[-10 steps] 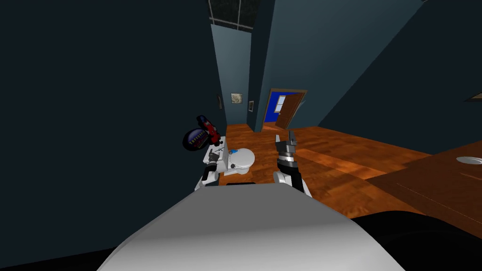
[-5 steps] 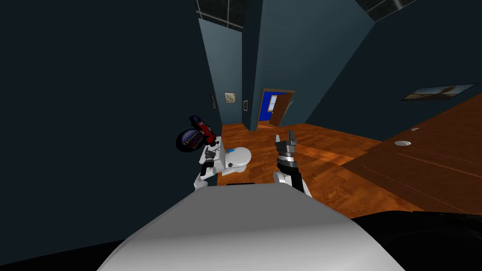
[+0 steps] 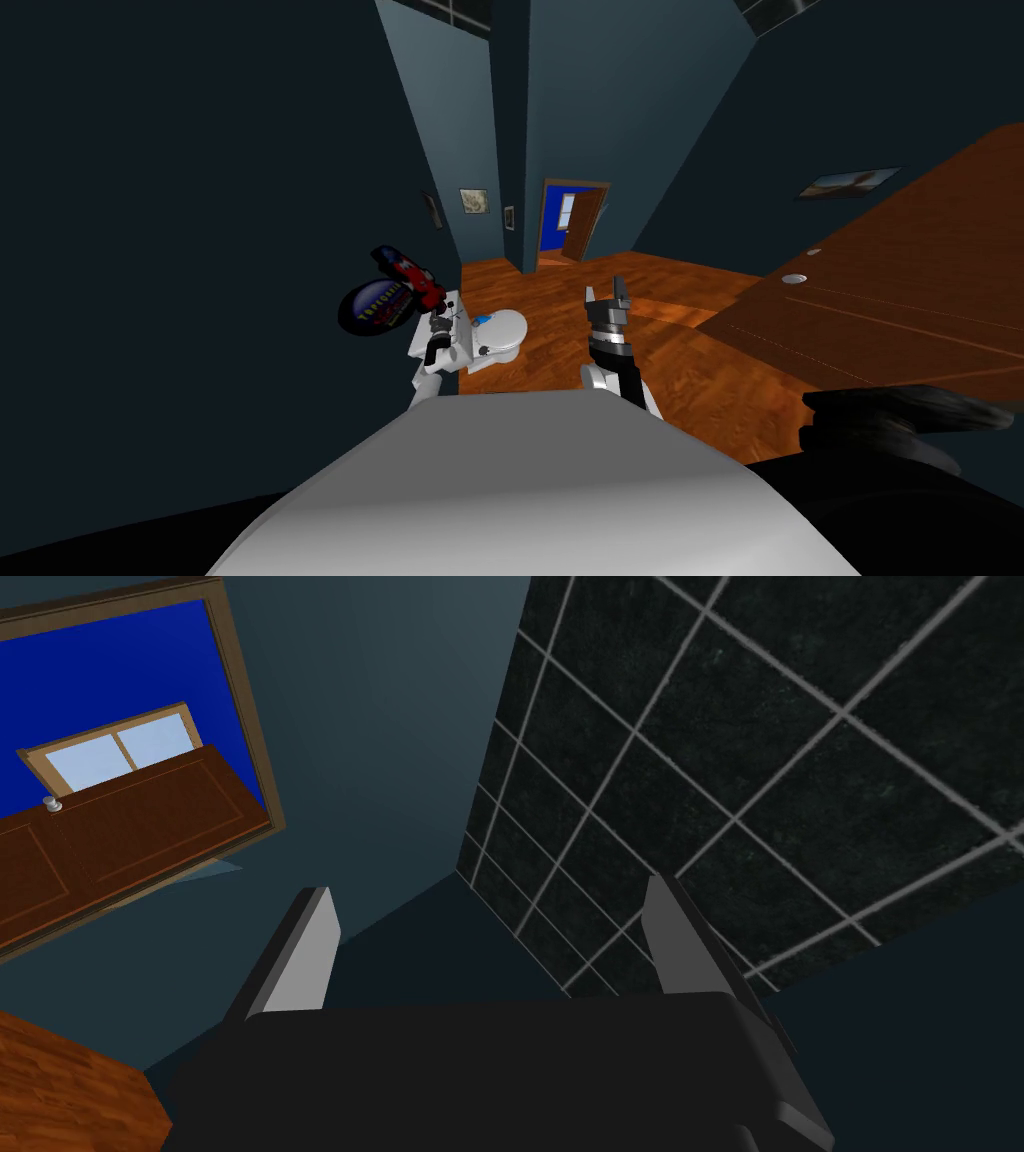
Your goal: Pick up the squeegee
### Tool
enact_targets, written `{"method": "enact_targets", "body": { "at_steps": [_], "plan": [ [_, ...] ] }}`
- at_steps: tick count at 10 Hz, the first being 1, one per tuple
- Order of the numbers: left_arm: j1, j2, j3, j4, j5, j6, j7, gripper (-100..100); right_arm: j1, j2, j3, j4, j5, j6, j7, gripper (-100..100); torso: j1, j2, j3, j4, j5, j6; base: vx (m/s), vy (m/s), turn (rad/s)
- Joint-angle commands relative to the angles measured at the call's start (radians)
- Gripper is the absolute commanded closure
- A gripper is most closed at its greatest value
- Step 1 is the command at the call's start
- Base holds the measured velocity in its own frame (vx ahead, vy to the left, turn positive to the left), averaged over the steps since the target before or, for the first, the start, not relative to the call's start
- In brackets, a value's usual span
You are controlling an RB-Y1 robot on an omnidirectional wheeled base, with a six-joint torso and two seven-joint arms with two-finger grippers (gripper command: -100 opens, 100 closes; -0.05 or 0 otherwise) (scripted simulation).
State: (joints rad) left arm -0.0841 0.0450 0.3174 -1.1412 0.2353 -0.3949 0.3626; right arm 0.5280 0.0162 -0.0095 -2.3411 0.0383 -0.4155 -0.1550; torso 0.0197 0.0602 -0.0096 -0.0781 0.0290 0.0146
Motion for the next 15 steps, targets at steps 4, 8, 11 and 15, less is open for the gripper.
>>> {"method": "enact_targets", "body": {
  "at_steps": [4,8,11,15],
  "plan": [
    [-0.108,-0.001,0.127,0.097,-0.031,-0.001,0.007,-100,0.000,0.000,0.000,0.000,0.000,0.000,0.000,0,0.005,0.028,0.007,-0.013,0.003,0.000,-0.042,-0.019,-0.135],
    [-0.125,-0.001,0.160,0.101,-0.031,-0.001,0.007,-100,0.000,0.000,0.000,0.000,0.000,0.000,0.000,0,0.004,0.028,0.007,-0.013,0.003,0.000,0.005,-0.011,-0.031],
    [-0.125,-0.001,0.160,0.101,-0.031,-0.001,0.007,-100,0.000,0.000,0.000,0.000,0.000,0.000,0.000,0,0.004,0.028,0.008,-0.013,0.003,0.000,-0.001,0.002,0.007],
    [-0.156,0.024,0.179,0.080,-0.039,0.038,-0.015,-100,0.000,0.000,0.000,0.000,0.000,0.000,0.000,0,0.001,0.022,0.004,-0.014,0.002,0.000,0.083,-0.031,0.005]
  ]
}}
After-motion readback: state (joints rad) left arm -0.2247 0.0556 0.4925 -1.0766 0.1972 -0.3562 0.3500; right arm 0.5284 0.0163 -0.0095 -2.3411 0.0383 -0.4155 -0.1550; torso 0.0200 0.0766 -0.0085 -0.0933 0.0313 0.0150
